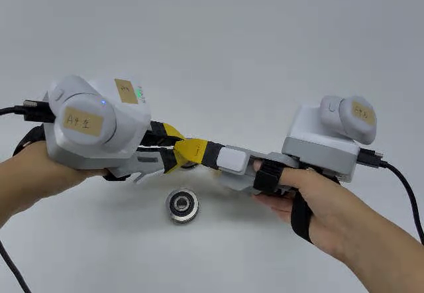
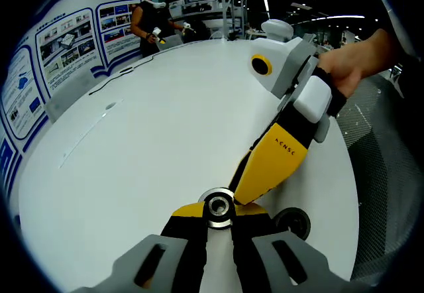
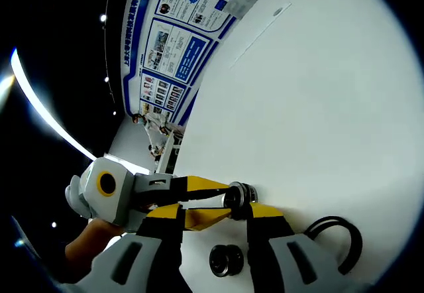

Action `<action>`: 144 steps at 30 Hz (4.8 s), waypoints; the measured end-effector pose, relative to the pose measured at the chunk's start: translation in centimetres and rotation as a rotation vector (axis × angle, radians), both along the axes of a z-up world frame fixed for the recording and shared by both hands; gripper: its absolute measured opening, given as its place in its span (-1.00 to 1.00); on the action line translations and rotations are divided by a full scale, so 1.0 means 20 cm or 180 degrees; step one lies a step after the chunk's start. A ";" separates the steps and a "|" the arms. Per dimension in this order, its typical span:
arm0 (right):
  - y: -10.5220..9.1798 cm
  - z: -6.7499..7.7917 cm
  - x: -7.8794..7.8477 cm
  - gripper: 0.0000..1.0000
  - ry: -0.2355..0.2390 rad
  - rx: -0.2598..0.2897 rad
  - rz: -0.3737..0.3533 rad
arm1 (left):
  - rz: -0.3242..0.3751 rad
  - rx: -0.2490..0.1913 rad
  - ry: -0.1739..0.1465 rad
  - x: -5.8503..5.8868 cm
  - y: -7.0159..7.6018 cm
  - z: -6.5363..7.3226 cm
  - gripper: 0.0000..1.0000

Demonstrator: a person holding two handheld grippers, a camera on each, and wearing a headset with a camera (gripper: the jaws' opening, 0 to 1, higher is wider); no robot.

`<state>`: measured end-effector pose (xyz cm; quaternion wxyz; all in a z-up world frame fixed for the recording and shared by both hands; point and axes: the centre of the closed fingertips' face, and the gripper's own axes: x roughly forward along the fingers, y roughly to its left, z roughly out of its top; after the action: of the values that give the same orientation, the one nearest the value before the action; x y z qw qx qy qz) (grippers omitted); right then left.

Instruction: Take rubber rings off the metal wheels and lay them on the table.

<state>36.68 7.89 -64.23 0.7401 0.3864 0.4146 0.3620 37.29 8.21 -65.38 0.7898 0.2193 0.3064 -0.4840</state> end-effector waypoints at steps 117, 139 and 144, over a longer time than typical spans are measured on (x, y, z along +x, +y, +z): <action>0.04 0.04 0.03 -0.97 -0.0056 -0.0281 -0.0197 | 0.0293 -0.0196 -0.0074 0.00 0.08 0.12 -0.69; -0.26 0.25 0.08 -0.97 -0.0060 -0.0132 -0.0797 | 0.0658 -0.0625 -0.0409 -0.12 0.21 0.34 -0.19; -0.38 0.22 0.03 -0.97 0.0007 -0.0175 -0.0957 | 0.0664 -0.0697 -0.0469 -0.17 0.22 0.37 -0.03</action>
<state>37.37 0.34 -59.86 0.7958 0.4241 0.3627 0.2351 33.84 12.68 -58.00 0.8752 0.1338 0.2142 -0.4125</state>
